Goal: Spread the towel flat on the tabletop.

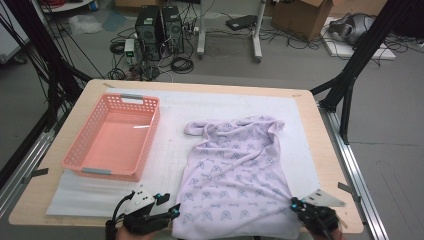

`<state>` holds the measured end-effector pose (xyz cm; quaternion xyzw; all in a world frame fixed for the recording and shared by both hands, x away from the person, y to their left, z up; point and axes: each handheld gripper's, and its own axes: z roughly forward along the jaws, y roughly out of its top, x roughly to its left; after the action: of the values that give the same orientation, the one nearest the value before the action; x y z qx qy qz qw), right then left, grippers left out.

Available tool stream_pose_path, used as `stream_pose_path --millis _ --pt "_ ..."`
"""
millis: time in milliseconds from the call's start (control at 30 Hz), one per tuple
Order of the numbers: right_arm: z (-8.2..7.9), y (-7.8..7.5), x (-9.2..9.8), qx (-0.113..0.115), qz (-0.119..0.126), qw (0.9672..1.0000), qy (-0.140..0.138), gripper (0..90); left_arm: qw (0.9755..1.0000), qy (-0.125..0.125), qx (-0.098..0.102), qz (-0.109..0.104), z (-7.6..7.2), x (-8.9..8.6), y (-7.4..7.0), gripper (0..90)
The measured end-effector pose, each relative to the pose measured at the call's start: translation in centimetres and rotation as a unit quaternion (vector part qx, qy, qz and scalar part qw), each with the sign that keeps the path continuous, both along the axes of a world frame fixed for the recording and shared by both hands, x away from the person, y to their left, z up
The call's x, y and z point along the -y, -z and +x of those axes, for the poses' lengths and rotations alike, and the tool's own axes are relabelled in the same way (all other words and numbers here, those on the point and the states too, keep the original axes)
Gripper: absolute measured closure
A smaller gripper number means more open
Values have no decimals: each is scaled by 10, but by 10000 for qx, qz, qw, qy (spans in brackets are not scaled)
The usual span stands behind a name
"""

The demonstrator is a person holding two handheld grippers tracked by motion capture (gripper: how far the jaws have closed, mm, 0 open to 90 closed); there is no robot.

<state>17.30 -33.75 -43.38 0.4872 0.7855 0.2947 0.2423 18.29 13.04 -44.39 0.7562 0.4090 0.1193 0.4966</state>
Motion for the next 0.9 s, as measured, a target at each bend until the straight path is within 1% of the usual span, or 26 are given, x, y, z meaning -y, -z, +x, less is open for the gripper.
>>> stream_pose_path --millis 33,67,100,133,167,200,233,267,300,333,367,400,433,467,500,533,567,600,633,667,700,733,767,800,867,900 --pt "-2 -1 11 -19 155 9997 175 870 10000 16 -7 2 4 3 0 470" --pt "-5 -1 19 -59 335 9990 273 865 10000 29 -53 12 8 8 1 464" --pt "-7 0 24 -135 571 9980 252 852 9999 63 -101 26 12 12 2 459" --pt "-9 2 26 -138 706 9973 119 839 9998 117 -136 71 16 18 4 449" --pt "-11 3 25 -131 799 9967 0 806 9996 160 -186 126 20 23 6 442" --pt "-11 3 24 -114 829 9965 -58 732 9995 172 -226 166 25 29 7 439" --pt "-10 2 22 -83 851 9963 -42 681 9992 170 -289 228 28 34 9 437" --pt "-9 1 21 -48 882 9961 -27 664 9987 150 -344 335 32 40 11 437" --pt "-8 0 19 -12 889 9960 -37 635 9986 78 -229 475 32 42 11 446" --pt "-6 0 18 34 879 9961 -8 599 9977 -11 -160 657 31 44 10 525" --pt "-5 0 16 55 885 9961 -10 584 9960 -75 -40 885 31 45 9 650" --pt "-3 1 15 55 888 9960 -12 569 9956 53 -10 936 32 43 8 786" --pt "0 2 13 44 845 9964 -15 551 9957 14 -66 927 34 43 7 873" --pt "4 3 11 20 811 9967 -24 549 9953 -37 -40 967 36 43 6 876" --pt "7 4 10 13 780 9969 -47 549 9949 -126 17 1005 41 40 3 877" --pt "12 6 7 -23 712 9974 -78 554 9958 -231 -9 883 47 37 0 878" --pt "18 7 4 -51 704 9975 -96 564 9966 -301 -52 764 52 34 -2 878" --pt "24 8 2 -72 651 9978 -133 571 9967 -340 -79 730 58 32 -5 878" --pt "31 9 -1 -92 596 9981 -153 615 9966 -374 -80 727 64 31 -7 878" --pt "37 10 -4 -101 561 9982 -194 677 9968 -383 -82 701 69 30 -8 878" --pt "42 10 -5 -72 598 9979 -252 796 9969 -393 -89 672 74 29 -9 878" --pt "48 10 -6 -148 695 9970 -310 867 9966 -442 -98 689 78 29 -9 878" --pt "52 10 -8 -178 713 9967 -341 877 9962 -501 -92 705 83 29 -8 877" --pt "56 10 -9 -148 672 9970 -346 882 9957 -563 -109 726 87 28 -7 878" --pt "62 10 -8 18 617 9980 -120 884 9950 -654 -155 734 94 27 -3 877" --pt "64 11 -7 99 657 9978 15 883 9954 -664 -189 666 95 27 -1 876"
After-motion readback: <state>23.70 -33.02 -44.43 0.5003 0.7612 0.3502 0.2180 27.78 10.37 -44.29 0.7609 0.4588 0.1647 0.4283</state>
